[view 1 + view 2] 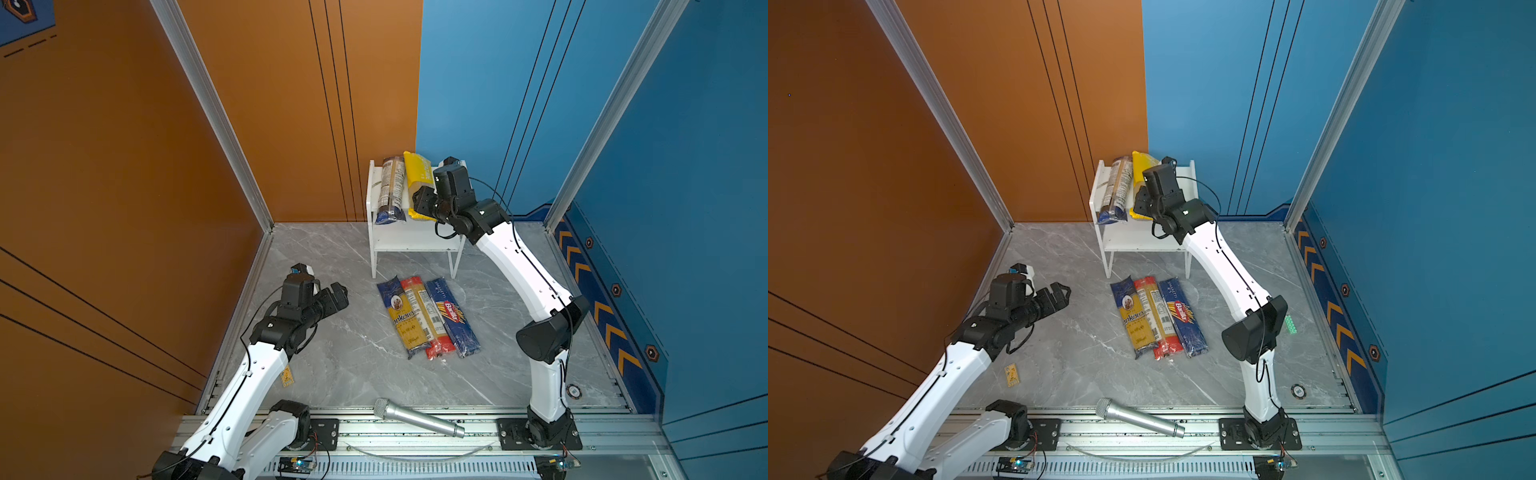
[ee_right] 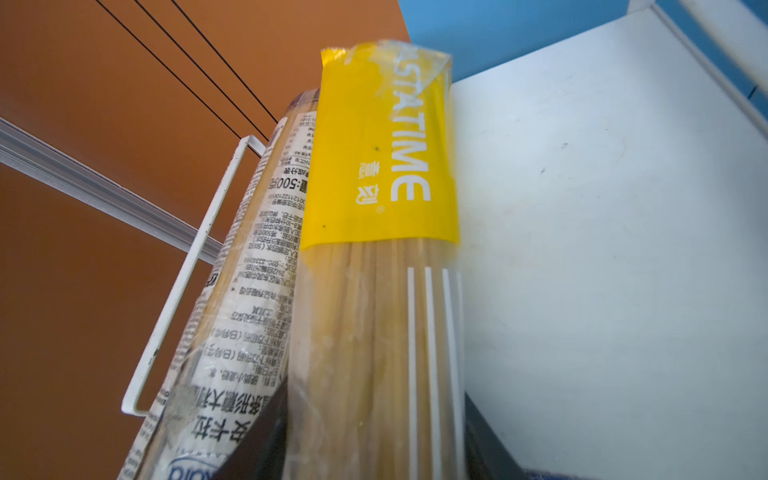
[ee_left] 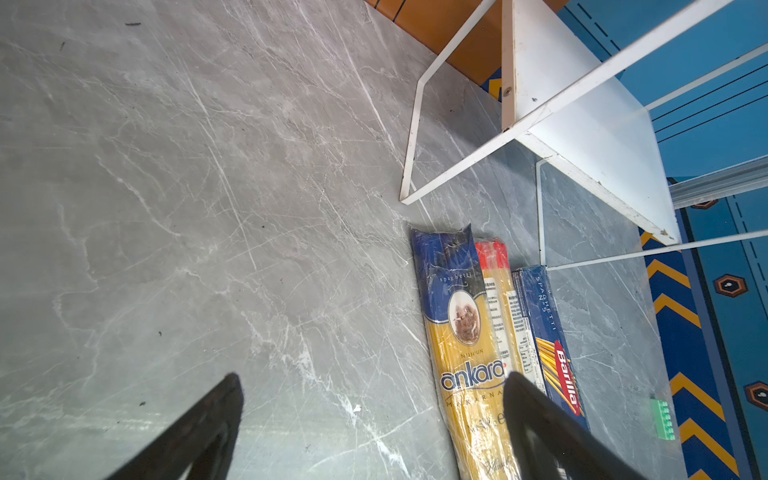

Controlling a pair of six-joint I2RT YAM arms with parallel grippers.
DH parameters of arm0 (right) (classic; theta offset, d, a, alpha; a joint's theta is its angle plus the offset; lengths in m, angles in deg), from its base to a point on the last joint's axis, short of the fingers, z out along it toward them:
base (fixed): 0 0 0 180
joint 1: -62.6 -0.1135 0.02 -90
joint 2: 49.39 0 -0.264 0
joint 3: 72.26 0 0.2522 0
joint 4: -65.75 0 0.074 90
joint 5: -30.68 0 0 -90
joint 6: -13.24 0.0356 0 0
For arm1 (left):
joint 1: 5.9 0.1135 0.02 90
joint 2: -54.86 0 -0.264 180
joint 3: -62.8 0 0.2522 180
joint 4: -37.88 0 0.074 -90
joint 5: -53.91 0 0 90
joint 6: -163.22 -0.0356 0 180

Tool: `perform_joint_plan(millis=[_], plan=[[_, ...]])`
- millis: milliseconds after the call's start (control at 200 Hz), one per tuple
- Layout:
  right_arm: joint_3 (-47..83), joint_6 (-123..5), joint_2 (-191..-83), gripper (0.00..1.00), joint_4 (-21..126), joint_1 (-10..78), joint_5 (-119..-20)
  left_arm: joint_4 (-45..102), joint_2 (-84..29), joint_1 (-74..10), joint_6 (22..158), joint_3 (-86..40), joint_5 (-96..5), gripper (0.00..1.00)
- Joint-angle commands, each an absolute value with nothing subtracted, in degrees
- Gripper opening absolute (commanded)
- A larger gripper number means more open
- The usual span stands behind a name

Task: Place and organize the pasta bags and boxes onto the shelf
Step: 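Lower the yellow bag upright beside the clear bag on the top tier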

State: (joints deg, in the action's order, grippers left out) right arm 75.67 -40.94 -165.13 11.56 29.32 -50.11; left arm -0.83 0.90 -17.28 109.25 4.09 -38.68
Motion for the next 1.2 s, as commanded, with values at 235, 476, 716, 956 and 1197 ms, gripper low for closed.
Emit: perform_joint_plan(millis=[235, 476, 716, 956, 1197], plan=[[74.73, -42.39, -164.14, 0.52, 12.9, 29.53, -49.69, -0.36, 1.71, -17.66, 108.74, 4.78, -37.32, 0.98], [74.31, -40.11, -164.14, 0.51, 12.68, 29.39, -49.44, -0.31, 1.8, -17.67, 108.74, 4.76, -37.4, 0.98], [73.93, -39.47, -164.17, 0.44, 12.11, 28.16, -44.37, -0.33, 2.02, -17.67, 108.81, 4.96, -37.4, 0.98], [73.68, -40.69, -164.26, 0.42, 12.06, 26.28, -39.12, -0.32, 2.1, -17.63, 108.82, 5.1, -37.49, 0.98], [73.77, -41.25, -164.57, 0.47, 12.22, 25.9, -39.53, -0.31, 2.3, -17.66, 108.86, 5.16, -37.49, 0.98]])
